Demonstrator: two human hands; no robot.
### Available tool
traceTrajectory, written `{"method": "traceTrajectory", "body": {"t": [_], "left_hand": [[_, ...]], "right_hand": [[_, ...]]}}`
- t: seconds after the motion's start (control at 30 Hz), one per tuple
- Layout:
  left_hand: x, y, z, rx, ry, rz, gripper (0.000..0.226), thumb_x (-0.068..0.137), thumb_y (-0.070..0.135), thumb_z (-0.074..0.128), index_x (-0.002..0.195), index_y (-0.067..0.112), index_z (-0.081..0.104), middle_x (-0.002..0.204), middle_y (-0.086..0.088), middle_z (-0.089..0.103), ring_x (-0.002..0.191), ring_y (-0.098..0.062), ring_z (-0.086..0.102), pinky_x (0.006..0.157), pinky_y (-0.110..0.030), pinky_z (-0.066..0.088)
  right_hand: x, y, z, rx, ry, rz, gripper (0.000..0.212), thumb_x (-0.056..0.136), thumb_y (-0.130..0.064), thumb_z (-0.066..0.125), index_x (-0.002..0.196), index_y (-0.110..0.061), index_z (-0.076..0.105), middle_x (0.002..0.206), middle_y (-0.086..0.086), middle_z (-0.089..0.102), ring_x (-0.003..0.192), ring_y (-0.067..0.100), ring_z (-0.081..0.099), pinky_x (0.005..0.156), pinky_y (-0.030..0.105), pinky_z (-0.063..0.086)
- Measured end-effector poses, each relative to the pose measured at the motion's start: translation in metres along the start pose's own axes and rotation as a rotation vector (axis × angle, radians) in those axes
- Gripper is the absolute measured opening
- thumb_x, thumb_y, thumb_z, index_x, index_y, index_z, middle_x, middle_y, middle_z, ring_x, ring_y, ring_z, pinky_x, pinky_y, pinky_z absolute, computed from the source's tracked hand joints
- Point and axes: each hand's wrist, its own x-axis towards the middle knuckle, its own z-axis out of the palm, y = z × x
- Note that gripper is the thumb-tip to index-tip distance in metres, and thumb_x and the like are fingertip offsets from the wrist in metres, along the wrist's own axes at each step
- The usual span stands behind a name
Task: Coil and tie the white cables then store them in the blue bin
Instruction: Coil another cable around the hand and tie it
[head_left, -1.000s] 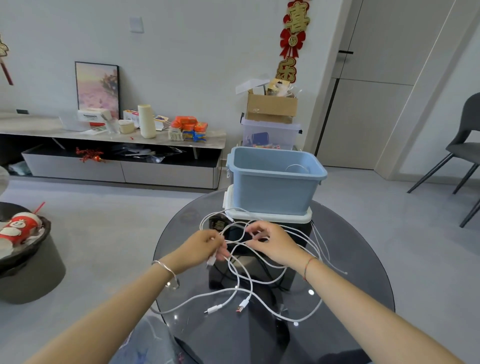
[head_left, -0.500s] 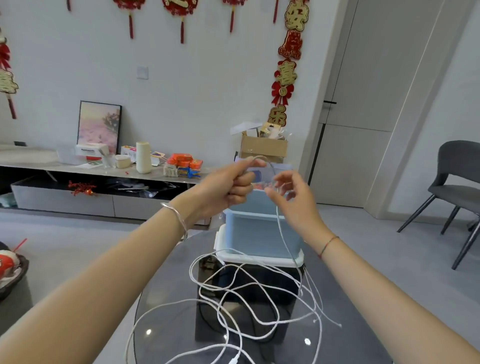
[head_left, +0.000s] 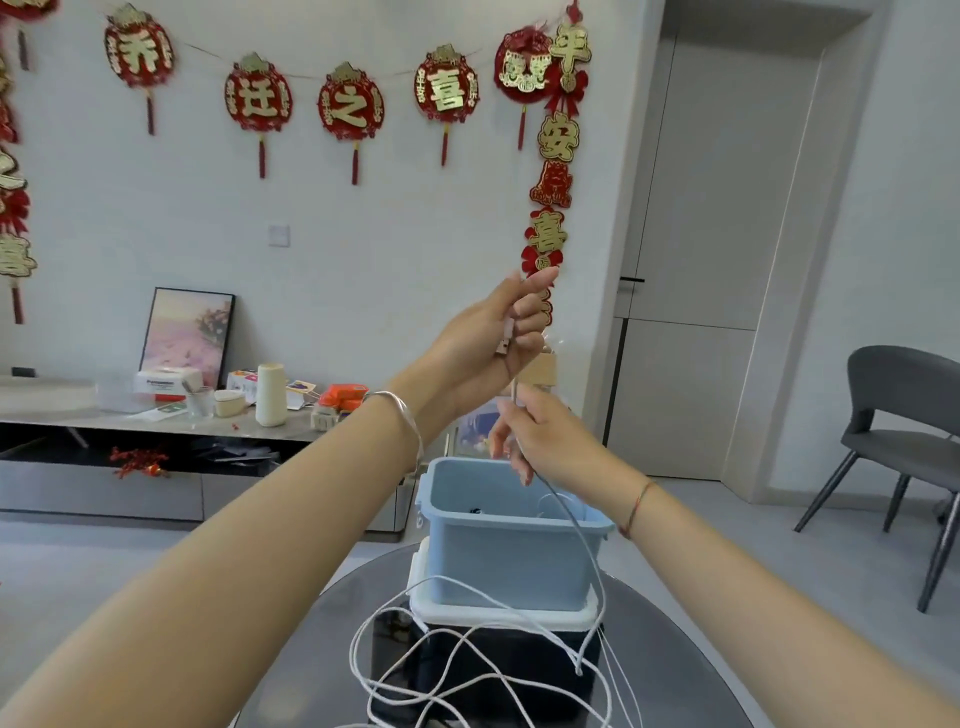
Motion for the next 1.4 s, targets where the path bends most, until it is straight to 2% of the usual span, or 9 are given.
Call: {"method": "traceTrajectory", "body": {"t": [0.1, 0.2, 0.43, 0.67, 0.87, 1.0, 1.1, 1.27, 1.4], "left_hand": [[0.003, -0.006, -0.009, 0.015, 0.078, 0.092, 0.034, 0.104, 0.03, 0.032, 0.113, 0.01, 0.058, 0.085, 0.004, 0.072, 0.077, -0.008, 0.07, 0.065, -0.018, 0.055], [0.003, -0.012, -0.021, 0.158, 0.143, 0.154, 0.031, 0.105, 0.024, 0.031, 0.126, 0.009, 0.047, 0.101, 0.001, 0.073, 0.095, -0.013, 0.07, 0.079, -0.022, 0.056], [-0.01, -0.019, -0.036, 0.757, 0.153, 0.147, 0.036, 0.105, 0.021, 0.026, 0.113, 0.002, 0.056, 0.081, -0.009, 0.069, 0.07, -0.013, 0.07, 0.069, -0.021, 0.057], [-0.028, -0.016, -0.034, 1.111, -0.039, 0.051, 0.038, 0.105, 0.018, 0.029, 0.09, 0.006, 0.062, 0.072, 0.003, 0.067, 0.065, -0.002, 0.064, 0.065, -0.015, 0.053], [-0.032, -0.012, -0.034, 1.179, -0.119, 0.072, 0.039, 0.105, 0.021, 0.025, 0.106, -0.003, 0.056, 0.081, -0.009, 0.069, 0.08, -0.026, 0.066, 0.073, -0.03, 0.056], [-0.031, -0.012, -0.04, 1.233, -0.08, 0.186, 0.039, 0.104, 0.022, 0.026, 0.118, 0.007, 0.059, 0.075, 0.003, 0.067, 0.075, -0.008, 0.065, 0.071, -0.017, 0.051], [-0.035, -0.016, -0.04, 1.282, -0.124, 0.162, 0.036, 0.104, 0.019, 0.025, 0.105, 0.013, 0.06, 0.071, 0.002, 0.062, 0.066, 0.0, 0.059, 0.07, -0.012, 0.046], [-0.042, -0.023, -0.039, 1.05, -0.147, 0.016, 0.041, 0.105, 0.023, 0.023, 0.093, 0.009, 0.059, 0.057, 0.0, 0.041, 0.056, -0.013, 0.047, 0.063, -0.019, 0.044], [-0.047, -0.015, -0.036, 0.643, -0.229, -0.215, 0.04, 0.103, 0.023, 0.025, 0.077, 0.014, 0.053, 0.049, 0.007, 0.026, 0.043, -0.009, 0.025, 0.049, -0.02, 0.03]], "right_hand": [[-0.015, -0.002, 0.006, -0.096, -0.149, 0.066, 0.027, 0.103, -0.021, 0.03, 0.122, -0.012, 0.048, 0.061, -0.001, 0.05, 0.04, 0.006, 0.037, 0.043, 0.018, 0.034], [-0.034, -0.002, 0.007, -0.322, -0.209, -0.021, 0.028, 0.102, -0.025, 0.033, 0.119, -0.017, 0.054, 0.061, -0.004, 0.047, 0.054, 0.007, 0.043, 0.053, 0.019, 0.037], [-0.042, -0.001, -0.018, -0.425, 0.201, -0.24, 0.017, 0.09, -0.036, 0.06, 0.078, -0.024, 0.06, 0.059, 0.0, 0.057, 0.052, 0.007, 0.043, 0.052, 0.023, 0.032], [-0.037, -0.01, -0.027, -0.208, 0.333, -0.352, 0.016, 0.077, -0.032, 0.076, 0.075, -0.026, 0.061, 0.064, -0.007, 0.063, 0.057, 0.007, 0.053, 0.057, 0.027, 0.044], [-0.026, -0.01, -0.044, 0.044, 0.276, -0.292, 0.012, 0.079, -0.012, 0.073, 0.079, -0.014, 0.061, 0.071, -0.001, 0.065, 0.065, 0.006, 0.061, 0.067, 0.016, 0.049], [-0.027, -0.004, -0.046, 0.011, 0.232, -0.319, 0.008, 0.089, -0.007, 0.062, 0.086, -0.014, 0.061, 0.074, -0.003, 0.066, 0.068, 0.001, 0.063, 0.068, 0.011, 0.047], [-0.027, -0.004, -0.044, -0.034, 0.277, -0.387, 0.001, 0.089, -0.009, 0.062, 0.089, -0.01, 0.063, 0.079, -0.003, 0.066, 0.072, 0.003, 0.065, 0.068, 0.013, 0.048], [-0.023, -0.006, -0.044, 0.005, 0.307, -0.451, 0.01, 0.089, -0.008, 0.062, 0.087, -0.018, 0.06, 0.08, -0.007, 0.064, 0.075, 0.005, 0.063, 0.07, 0.013, 0.047], [-0.017, -0.007, -0.043, 0.183, 0.32, -0.405, 0.013, 0.082, -0.011, 0.069, 0.086, -0.016, 0.058, 0.079, -0.002, 0.064, 0.07, 0.003, 0.06, 0.068, 0.013, 0.046]]}}
